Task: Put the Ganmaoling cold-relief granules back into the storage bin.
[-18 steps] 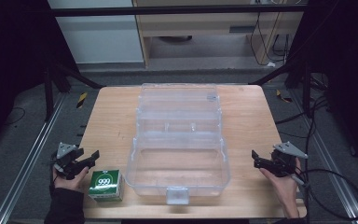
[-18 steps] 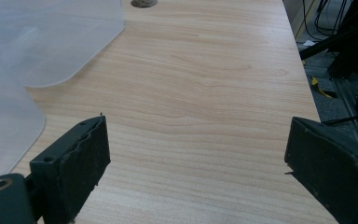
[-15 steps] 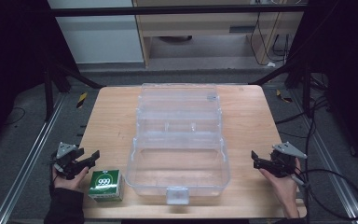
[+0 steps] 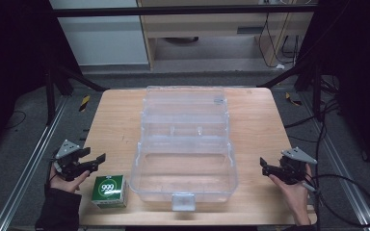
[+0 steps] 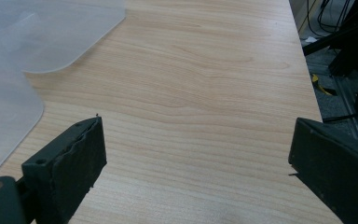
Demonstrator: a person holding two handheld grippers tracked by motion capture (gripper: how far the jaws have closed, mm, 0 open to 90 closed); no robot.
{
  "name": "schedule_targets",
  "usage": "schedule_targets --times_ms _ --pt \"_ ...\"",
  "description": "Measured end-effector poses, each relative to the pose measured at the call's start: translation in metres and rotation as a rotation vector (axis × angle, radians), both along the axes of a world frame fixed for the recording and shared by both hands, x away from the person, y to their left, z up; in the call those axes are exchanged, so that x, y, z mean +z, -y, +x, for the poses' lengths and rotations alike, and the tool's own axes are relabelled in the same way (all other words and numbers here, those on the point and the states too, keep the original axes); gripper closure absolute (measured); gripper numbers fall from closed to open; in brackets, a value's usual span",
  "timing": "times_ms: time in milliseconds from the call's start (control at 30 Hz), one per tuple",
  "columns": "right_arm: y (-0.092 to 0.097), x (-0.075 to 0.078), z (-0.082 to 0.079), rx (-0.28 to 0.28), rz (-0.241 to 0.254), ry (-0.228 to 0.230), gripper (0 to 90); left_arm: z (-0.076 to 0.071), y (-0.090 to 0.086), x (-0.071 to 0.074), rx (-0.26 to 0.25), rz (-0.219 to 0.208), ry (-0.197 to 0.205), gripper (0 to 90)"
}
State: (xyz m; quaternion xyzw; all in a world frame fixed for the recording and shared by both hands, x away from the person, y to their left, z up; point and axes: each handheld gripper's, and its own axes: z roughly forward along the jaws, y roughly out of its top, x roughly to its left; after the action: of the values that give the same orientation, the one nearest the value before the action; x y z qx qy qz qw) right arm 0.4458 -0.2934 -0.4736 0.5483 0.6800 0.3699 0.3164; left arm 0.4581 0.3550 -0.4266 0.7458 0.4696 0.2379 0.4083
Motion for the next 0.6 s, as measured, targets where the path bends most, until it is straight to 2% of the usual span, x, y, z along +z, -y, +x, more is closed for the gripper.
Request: schedule_targets --times_ms 300,433,600 --pt "0.002 -0.002 0.0 -0.002 -0.008 0.0 3.1 -0.002 -0.003 0.026 -0.12 0.042 -0.005 23.8" --pt "0.002 -0.002 -0.001 -0.006 -0.013 0.004 3.0 -0.005 -0.003 0.035 -0.2 0.064 -0.018 22.3" --pt "0.002 -0.002 -0.001 -0.004 -0.02 0.006 2.8 -0.009 0.0 0.042 -0.279 0.131 -0.022 20.1"
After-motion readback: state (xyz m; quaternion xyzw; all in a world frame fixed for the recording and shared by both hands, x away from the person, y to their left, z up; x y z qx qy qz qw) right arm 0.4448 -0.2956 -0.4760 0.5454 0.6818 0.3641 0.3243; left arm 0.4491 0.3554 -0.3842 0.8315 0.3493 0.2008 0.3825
